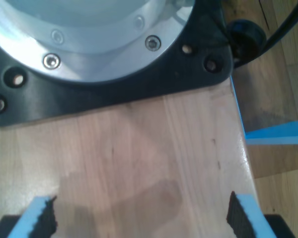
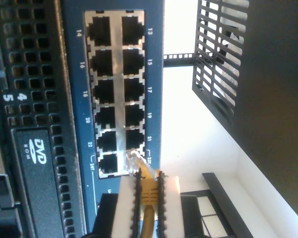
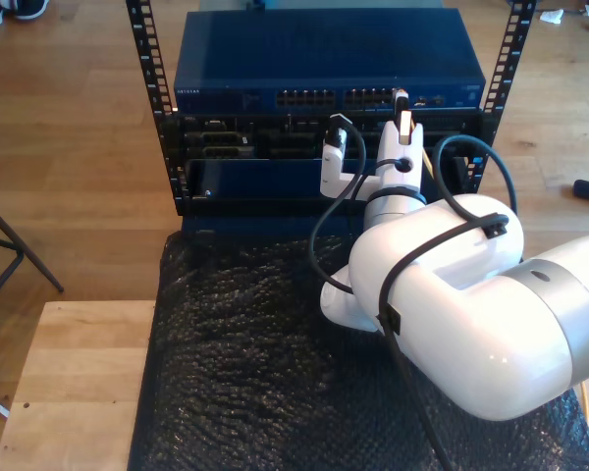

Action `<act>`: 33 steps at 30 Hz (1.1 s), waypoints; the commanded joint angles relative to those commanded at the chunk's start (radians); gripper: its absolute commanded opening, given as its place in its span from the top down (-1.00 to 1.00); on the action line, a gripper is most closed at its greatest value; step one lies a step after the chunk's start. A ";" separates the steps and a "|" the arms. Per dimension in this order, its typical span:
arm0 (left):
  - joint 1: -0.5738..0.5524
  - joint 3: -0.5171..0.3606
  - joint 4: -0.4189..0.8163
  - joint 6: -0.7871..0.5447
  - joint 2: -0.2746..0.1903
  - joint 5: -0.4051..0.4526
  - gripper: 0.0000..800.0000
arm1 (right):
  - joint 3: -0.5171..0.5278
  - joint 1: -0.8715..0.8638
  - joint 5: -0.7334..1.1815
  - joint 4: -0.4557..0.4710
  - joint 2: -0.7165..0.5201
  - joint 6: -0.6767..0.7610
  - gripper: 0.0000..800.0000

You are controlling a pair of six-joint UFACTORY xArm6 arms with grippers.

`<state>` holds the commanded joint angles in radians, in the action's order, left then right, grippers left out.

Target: Grab the cable and plug it in

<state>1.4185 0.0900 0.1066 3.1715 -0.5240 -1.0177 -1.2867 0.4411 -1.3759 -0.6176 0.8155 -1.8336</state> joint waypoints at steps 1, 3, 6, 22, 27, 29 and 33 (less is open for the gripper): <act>0.000 0.000 0.000 0.000 0.000 0.000 -1.00 | 0.000 0.000 0.000 0.000 0.000 0.002 1.00; 0.000 0.000 0.000 0.000 0.000 0.000 -1.00 | 0.000 0.000 -0.002 0.000 0.000 0.003 1.00; 0.000 0.000 0.000 0.000 0.000 0.000 -1.00 | 0.002 -0.002 -0.002 0.002 0.000 0.003 1.00; 0.000 0.000 0.000 0.000 0.002 0.000 -1.00 | -0.025 0.005 0.000 0.000 0.021 0.002 1.00; 0.000 0.000 0.000 0.000 0.002 0.000 -1.00 | -0.048 0.005 0.002 0.000 0.035 -0.002 1.00; 0.000 0.000 0.000 0.000 0.000 0.002 -1.00 | -0.060 0.005 0.003 0.002 0.037 -0.002 1.00; 0.000 0.000 0.000 0.000 0.002 0.000 -1.00 | -0.061 0.002 0.003 0.002 0.038 -0.002 1.00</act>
<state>1.4185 0.0900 0.1066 3.1715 -0.5224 -1.0177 -1.3481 0.4427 -1.3729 -0.6160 0.8539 -1.8351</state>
